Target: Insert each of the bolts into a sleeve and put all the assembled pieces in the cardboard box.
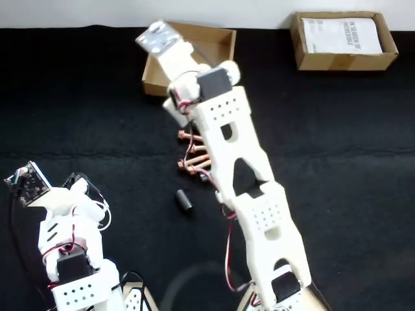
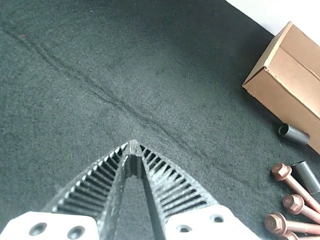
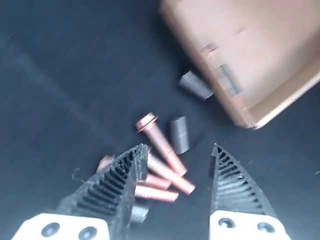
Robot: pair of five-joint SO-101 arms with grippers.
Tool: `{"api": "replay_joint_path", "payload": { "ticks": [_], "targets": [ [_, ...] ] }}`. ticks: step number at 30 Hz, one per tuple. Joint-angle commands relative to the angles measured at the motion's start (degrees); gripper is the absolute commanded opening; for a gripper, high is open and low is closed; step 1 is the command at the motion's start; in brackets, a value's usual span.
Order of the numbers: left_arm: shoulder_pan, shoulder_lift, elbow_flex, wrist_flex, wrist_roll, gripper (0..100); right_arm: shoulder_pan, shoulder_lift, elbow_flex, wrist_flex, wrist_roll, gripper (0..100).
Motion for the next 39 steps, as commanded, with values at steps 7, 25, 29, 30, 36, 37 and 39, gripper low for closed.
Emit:
{"api": "replay_joint_path", "payload": {
  "ticks": [7,25,29,30,36,37,39],
  "targets": [
    [0.7,-0.7,0.9,-0.3,-0.2,1,-3.5,-26.1,42.4,0.5,3.9,18.1],
    [0.3,-0.7,0.9,-0.3,-0.2,1,1.8,-32.5,74.4,-18.2,42.3,18.1],
    [0.3,-0.7,0.9,-0.3,-0.2,1,1.7,-29.0,74.0,-19.2,41.9,18.1],
    [0.3,-0.7,0.9,-0.3,-0.2,1,1.6,-28.4,74.0,-19.2,41.9,18.1],
    [0.4,-0.7,0.9,-0.3,-0.2,1,0.2,-27.7,73.9,-19.2,41.9,18.1],
    [0.4,-0.7,0.9,-0.3,-0.2,1,0.2,-27.7,73.8,-19.4,41.9,18.1],
    [0.4,-0.7,0.9,-0.3,-0.2,1,0.2,-27.6,73.2,-20.8,41.9,18.1]
  ]
}}
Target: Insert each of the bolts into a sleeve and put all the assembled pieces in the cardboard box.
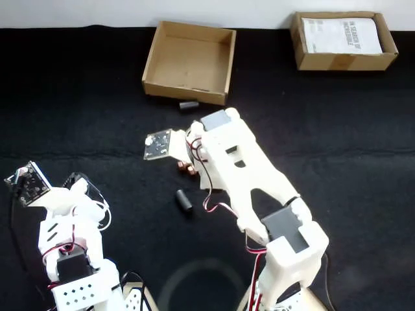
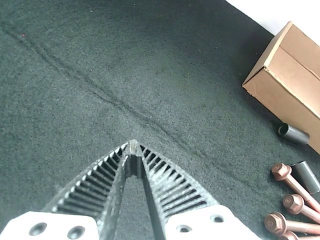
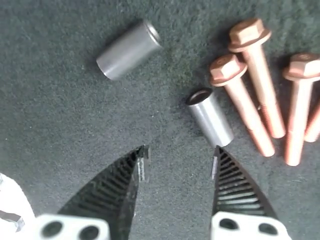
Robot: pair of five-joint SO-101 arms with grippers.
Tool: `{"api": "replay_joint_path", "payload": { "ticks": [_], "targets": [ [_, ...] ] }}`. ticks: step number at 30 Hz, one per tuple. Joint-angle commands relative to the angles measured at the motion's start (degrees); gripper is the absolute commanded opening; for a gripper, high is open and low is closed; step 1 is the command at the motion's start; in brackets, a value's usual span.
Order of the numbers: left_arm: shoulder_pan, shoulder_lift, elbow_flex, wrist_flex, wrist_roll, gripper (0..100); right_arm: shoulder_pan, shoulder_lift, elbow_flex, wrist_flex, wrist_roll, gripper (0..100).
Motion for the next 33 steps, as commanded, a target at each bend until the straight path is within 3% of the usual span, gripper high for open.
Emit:
{"api": "replay_joint_path", "payload": {
  "ticks": [1,24,26,29,33],
  "targets": [
    [0.4,-0.7,0.9,-0.3,-0.2,1,-0.6,-0.1,-1.2,-1.9,0.4,18.1],
    [0.4,-0.8,0.9,-0.2,-0.2,1,-1.8,16.1,-12.4,-4.7,-2.9,18.0],
    [0.4,-0.8,0.9,-0.1,-0.2,1,-1.8,17.2,-12.4,-4.7,-2.9,15.2],
    [0.4,-0.8,0.9,-0.1,-0.2,1,-1.8,17.5,-12.4,-4.9,-3.1,1.6],
    [0.6,-0.8,0.9,-0.1,-0.2,1,-1.5,16.6,-14.2,-4.5,-6.9,0.5]
  ]
}}
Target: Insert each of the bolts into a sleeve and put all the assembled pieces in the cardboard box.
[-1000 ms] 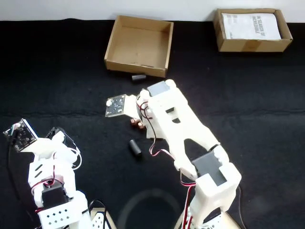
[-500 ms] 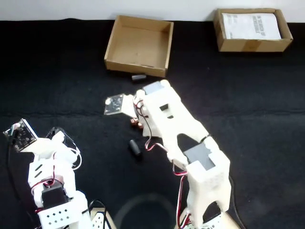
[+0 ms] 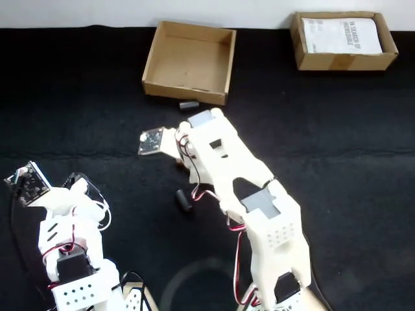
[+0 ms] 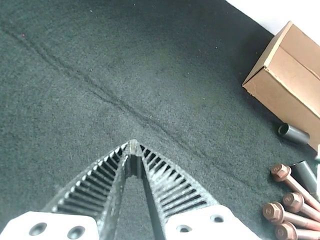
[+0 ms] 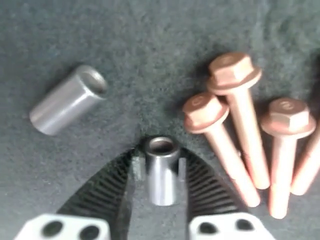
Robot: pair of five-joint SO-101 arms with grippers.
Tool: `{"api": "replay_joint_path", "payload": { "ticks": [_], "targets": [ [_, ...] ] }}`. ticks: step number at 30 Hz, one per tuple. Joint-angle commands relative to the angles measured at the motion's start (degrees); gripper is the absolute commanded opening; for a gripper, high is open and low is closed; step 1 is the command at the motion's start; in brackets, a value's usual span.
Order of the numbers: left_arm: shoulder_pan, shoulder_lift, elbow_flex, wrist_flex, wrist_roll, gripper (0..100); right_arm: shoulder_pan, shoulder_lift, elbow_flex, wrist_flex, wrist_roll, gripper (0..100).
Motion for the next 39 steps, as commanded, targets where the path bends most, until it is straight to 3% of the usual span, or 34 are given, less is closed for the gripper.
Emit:
{"api": "replay_joint_path", "payload": {
  "ticks": [1,16,23,29,35,39],
  "targets": [
    [0.6,-0.8,0.8,-0.1,-0.2,1,-0.3,-1.5,-3.6,0.4,-2.9,0.7],
    [3.2,-0.2,0.8,-0.1,0.1,1,3.3,-16.0,-27.0,16.9,-12.1,0.8],
    [3.3,-0.2,0.8,1.8,0.0,1,2.2,-22.8,-40.9,25.0,-22.9,0.8],
    [3.0,-0.4,0.0,2.8,-0.4,1,2.5,-37.7,-34.2,25.0,-28.0,0.8],
    [3.1,-0.3,-7.3,6.5,-12.0,1,2.7,-56.3,-15.4,24.8,-30.7,0.8],
    [3.5,-0.2,-16.9,13.7,-14.2,1,5.9,-66.4,-3.7,24.7,-30.7,0.8]
  ]
}}
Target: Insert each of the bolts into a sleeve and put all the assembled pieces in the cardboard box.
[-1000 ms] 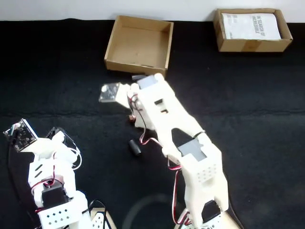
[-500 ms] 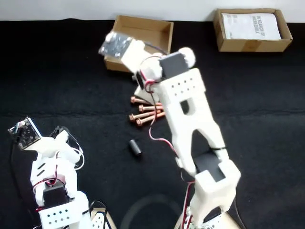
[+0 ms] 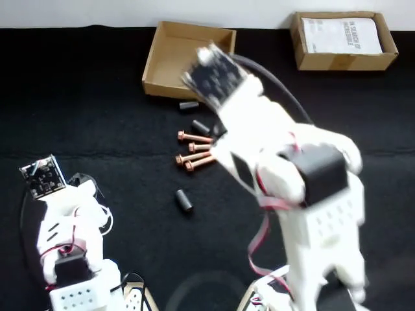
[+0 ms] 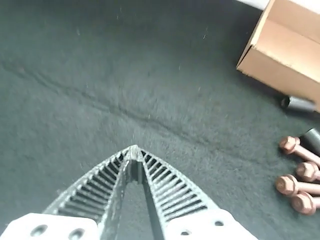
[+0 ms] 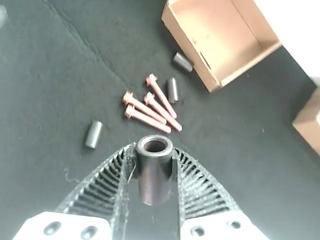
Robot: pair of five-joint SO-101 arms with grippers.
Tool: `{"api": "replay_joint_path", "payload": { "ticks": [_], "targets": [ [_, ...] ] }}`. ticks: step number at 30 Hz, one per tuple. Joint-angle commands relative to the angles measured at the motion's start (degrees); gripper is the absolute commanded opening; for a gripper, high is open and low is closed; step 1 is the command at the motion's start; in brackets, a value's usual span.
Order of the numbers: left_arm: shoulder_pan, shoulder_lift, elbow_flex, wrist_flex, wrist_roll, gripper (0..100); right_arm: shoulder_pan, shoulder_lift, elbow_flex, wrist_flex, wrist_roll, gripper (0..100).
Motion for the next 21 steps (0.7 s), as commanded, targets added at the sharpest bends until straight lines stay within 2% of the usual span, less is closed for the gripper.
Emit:
{"api": "replay_joint_path", "payload": {
  "ticks": [1,6,10,16,21],
  "targets": [
    [1.2,-0.1,-10.2,5.5,-1.5,1,3.8,-9.8,9.4,0.3,-0.4,0.8],
    [8.1,0.4,-20.7,11.9,-4.0,1,9.6,-18.8,19.3,0.3,-0.4,0.8],
    [14.1,10.1,-32.0,16.6,-3.7,1,12.5,-24.5,25.8,0.2,-0.4,0.8],
    [22.2,36.8,-56.0,26.5,7.3,1,16.5,-33.0,36.1,-4.5,-2.4,0.8],
    [30.4,54.2,-71.3,32.2,22.0,1,19.8,-38.8,45.2,-7.5,-2.4,0.8]
  ]
}}
